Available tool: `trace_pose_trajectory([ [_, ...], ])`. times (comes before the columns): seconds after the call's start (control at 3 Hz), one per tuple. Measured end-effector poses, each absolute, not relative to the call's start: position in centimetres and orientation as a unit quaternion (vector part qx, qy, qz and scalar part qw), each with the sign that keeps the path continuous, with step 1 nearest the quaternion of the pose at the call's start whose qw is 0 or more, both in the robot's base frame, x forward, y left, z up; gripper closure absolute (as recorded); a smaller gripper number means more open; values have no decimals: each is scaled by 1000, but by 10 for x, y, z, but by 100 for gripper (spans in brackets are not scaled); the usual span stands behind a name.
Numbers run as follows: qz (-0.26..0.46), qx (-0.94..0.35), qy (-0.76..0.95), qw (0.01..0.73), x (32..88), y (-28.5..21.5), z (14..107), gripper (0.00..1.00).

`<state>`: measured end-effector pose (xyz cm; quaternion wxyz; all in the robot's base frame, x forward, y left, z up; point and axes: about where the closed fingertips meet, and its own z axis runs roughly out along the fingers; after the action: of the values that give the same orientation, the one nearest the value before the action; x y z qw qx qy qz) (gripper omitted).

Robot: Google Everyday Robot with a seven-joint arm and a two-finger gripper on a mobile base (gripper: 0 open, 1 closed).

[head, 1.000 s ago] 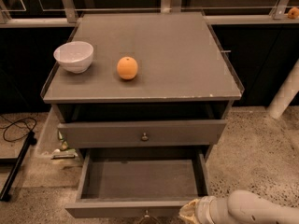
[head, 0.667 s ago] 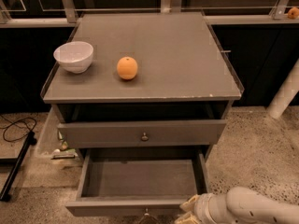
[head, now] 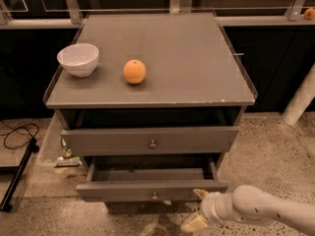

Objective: Close middle drawer

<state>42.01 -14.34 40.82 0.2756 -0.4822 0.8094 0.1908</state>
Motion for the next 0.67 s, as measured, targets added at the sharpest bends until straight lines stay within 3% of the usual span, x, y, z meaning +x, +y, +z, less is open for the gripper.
trace_pose_trajectory([
  [0.67, 128, -501, 802, 299, 549, -165, 399, 66],
])
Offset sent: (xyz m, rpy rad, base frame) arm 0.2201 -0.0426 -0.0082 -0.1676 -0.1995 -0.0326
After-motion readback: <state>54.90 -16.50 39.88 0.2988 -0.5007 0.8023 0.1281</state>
